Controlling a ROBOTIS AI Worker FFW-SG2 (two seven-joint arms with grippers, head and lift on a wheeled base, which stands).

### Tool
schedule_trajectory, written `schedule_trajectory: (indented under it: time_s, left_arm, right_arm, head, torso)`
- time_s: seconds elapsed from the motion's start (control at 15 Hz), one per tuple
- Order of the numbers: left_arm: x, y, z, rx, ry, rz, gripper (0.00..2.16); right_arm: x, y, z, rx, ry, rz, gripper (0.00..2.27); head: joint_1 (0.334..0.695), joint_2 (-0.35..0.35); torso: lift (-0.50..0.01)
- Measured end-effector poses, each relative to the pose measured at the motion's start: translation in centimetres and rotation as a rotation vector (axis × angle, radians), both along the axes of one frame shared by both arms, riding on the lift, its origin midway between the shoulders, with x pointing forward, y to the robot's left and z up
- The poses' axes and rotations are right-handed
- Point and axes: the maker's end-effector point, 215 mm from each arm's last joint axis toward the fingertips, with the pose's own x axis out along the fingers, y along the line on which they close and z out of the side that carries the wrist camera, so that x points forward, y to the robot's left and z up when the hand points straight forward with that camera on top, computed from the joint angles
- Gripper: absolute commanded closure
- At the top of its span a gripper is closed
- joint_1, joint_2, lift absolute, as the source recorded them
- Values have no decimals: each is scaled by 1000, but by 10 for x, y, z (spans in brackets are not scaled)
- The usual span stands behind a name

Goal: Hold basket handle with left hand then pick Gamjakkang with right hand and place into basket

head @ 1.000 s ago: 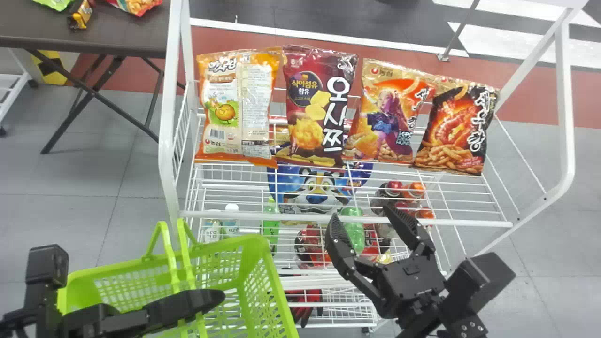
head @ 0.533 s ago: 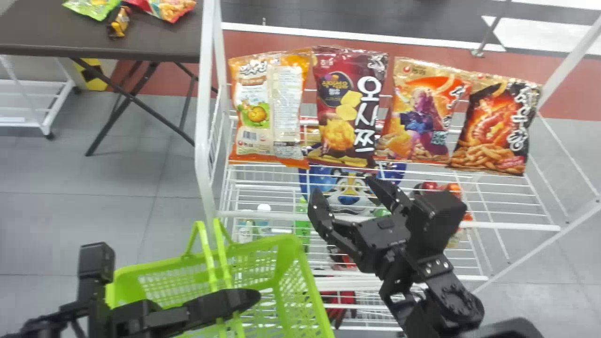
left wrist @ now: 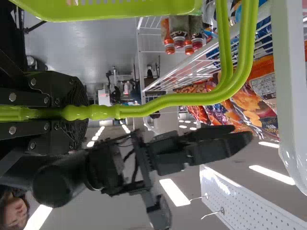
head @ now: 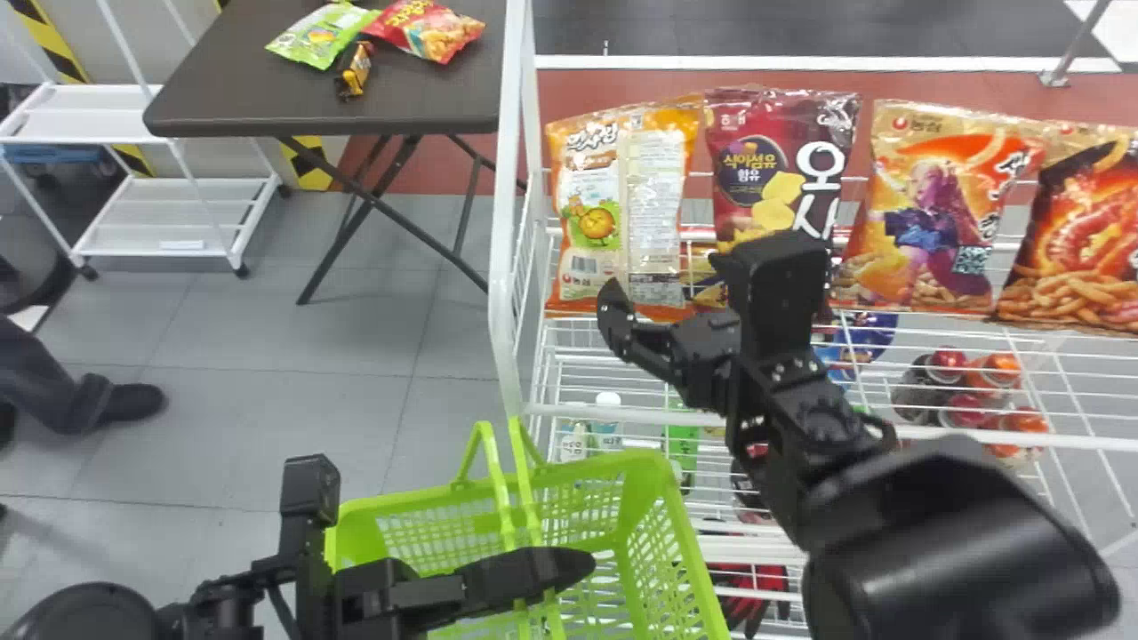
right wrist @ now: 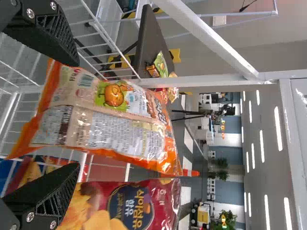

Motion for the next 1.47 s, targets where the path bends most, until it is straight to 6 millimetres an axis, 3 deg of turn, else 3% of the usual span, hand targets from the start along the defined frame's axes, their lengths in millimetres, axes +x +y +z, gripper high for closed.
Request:
schedule_trajectory:
  time_s: [0.33,0.53,0.6,0.67,0.8,0.87,1.0,1.13,1.47]
  left_arm:
    - [1,4,0,-2,1,1,2145]
    - [2,5,0,-8,3,3,2145]
    - [2,5,0,-8,3,3,2145]
    - [2,6,1,-10,3,4,2145]
    - [3,8,-1,-12,7,9,2145]
    - [3,9,-1,-12,8,10,2145]
    - [4,8,-1,-14,8,8,2145]
    - [4,8,0,-18,7,8,2145]
    - [3,10,0,-22,11,14,2145]
  right_arm:
    - [48,40,-21,-26,70,65,46]
    - [66,52,-28,-74,54,83,221]
    - [70,51,-29,-97,44,66,377]
    - [71,49,-34,-120,48,57,670]
    - [71,43,-43,-156,71,44,1777]
    - [71,37,-51,-181,93,31,2091]
    - [66,28,-68,-227,144,18,2240]
    - [61,23,-73,-245,156,11,2243]
    - [50,24,-37,-227,74,-4,2243]
  head:
    - [695,129]
    - [695,151]
    - [695,150]
    - [695,149]
    - [695,145]
    - [695,137]
    - [695,126]
    - [695,120]
    - [695,124]
  torso:
    - [-17]
    - [-17]
    - [-17]
    - [-17]
    - [-17]
    - [-17]
    - [-17]
    - [-17]
    - [-17]
